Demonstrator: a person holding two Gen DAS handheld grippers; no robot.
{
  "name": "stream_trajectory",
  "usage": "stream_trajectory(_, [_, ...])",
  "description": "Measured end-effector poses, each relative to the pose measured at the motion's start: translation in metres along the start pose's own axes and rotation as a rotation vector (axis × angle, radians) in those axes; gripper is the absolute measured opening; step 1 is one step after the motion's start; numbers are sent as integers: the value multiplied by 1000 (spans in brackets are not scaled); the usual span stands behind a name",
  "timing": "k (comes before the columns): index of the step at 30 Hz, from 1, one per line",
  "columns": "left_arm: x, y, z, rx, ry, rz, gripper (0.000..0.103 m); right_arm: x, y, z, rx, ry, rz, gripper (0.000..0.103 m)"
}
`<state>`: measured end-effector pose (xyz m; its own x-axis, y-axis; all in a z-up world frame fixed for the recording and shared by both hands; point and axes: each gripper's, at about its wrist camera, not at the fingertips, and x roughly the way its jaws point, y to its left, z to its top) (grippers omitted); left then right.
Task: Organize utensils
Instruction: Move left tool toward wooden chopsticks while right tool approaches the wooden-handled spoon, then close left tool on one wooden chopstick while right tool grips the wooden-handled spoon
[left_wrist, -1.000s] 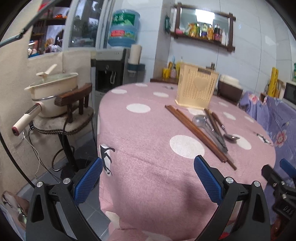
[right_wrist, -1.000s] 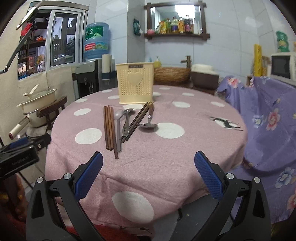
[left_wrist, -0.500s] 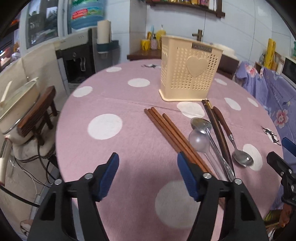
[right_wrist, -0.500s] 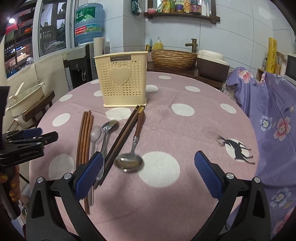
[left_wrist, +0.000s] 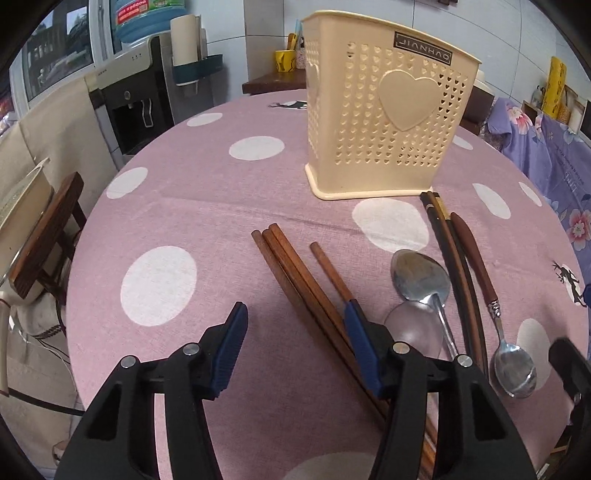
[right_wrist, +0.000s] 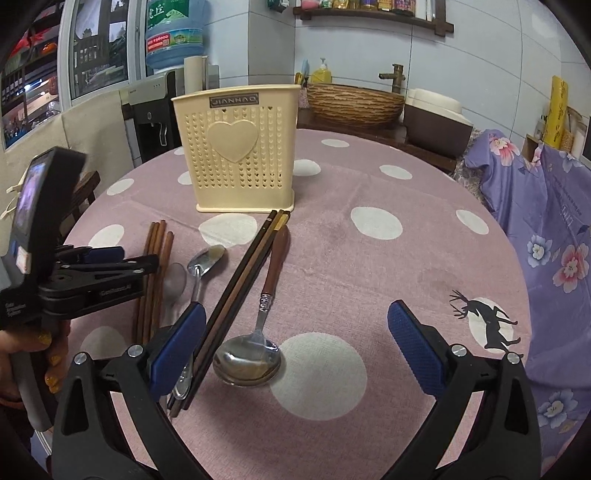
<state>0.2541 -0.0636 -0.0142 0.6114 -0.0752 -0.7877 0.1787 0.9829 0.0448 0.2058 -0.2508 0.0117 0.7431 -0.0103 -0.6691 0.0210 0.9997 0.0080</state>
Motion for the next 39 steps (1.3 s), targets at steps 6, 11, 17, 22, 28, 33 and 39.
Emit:
stream_trajectory(6, [-8,33,-9,-61,33,-19,56,15,-12,12,12,35,-7,98])
stream_trajectory(11, [-6,43,-6,-79,44,2,56,34,-11,24,30,79,28,92])
stream_trajectory(17, [-3,46,1,-128,46,-37,56,54,-3,39,19,135,67,81])
stream_trajectory(22, [5,42,10,-127,54,-25,54,80,8,48,-11,203,51,59])
stream_trajectory(28, [7,46,4,-137,52,-7,54,101,8,48,-2,270,39,47])
stream_trajectory(33, [8,48,5,-135,59,-2,54,112,7,52,4,284,23,39])
stream_trajectory(39, [10,49,6,-146,69,2,54,122,1,61,43,288,9,30])
